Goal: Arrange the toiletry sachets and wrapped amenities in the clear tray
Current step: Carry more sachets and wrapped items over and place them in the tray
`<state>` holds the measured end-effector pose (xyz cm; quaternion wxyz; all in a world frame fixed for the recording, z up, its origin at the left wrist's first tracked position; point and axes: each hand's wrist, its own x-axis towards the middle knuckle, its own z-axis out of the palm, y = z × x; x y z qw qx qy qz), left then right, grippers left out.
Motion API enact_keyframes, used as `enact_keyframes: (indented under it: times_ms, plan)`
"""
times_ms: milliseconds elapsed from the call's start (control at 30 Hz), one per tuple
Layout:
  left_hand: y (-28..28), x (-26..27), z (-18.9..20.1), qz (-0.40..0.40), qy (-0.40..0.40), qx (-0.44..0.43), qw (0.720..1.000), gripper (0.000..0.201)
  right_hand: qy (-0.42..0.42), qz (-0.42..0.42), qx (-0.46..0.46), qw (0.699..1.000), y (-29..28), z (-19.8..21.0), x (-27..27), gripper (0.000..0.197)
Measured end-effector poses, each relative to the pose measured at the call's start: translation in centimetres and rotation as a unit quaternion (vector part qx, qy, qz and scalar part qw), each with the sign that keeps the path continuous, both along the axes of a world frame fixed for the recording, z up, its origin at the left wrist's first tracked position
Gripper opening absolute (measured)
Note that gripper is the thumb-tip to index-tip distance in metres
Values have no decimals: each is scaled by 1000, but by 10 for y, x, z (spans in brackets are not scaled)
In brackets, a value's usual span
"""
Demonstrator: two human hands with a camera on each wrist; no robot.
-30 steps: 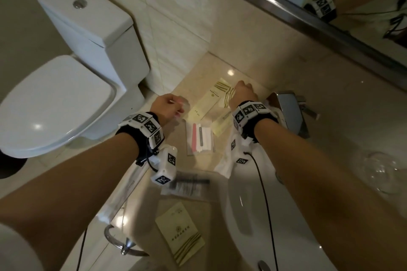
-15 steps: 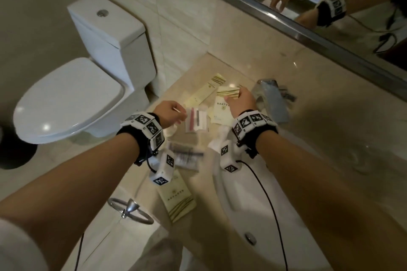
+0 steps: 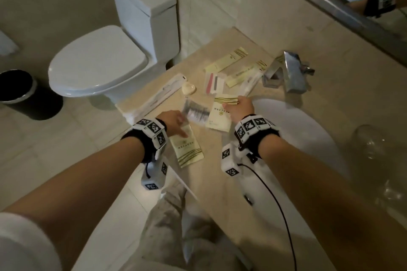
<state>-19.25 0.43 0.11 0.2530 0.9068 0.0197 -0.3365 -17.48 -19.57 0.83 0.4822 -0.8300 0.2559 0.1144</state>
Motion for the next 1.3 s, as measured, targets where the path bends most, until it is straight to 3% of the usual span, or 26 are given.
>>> enact_keyframes:
  times_ms: [133, 300, 433, 600, 833, 933, 1167, 1233, 1300]
  plan:
    - [-6, -15, -7, -20, -20, 9, 1000, 69, 12, 17, 17, 1000, 3, -5, -17, 23]
    - [-12, -10, 0, -15, -26, 38, 999, 41, 9, 23, 30, 999, -4, 5, -22, 26]
    - [-23, -10, 5, -47, 9, 35, 998, 49, -3, 2, 37, 999, -16, 15, -22, 28]
    - [-43, -16, 5, -183, 36, 100, 977, 50, 9, -6, 36, 999, -32, 9, -27, 27]
    - [-48, -24, -1, -280, 30, 80, 956, 55, 31, -4, 29, 999, -27, -9, -33, 24]
    - [-42, -28, -4, -313, 5, 95, 945, 39, 37, 3, 19, 999, -23, -12, -33, 25]
    - [-36, -31, -3, -296, -8, 86, 951, 28, 67, 82, -42, 993, -22, -2, -33, 32]
    - [-36, -27, 1, -242, -11, 35, 969, 13, 61, 68, -32, 995, -26, 1, -34, 32]
    - [-35, -19, 3, -184, -27, -3, 983, 23, 45, 55, -10, 997, -30, 7, -35, 31]
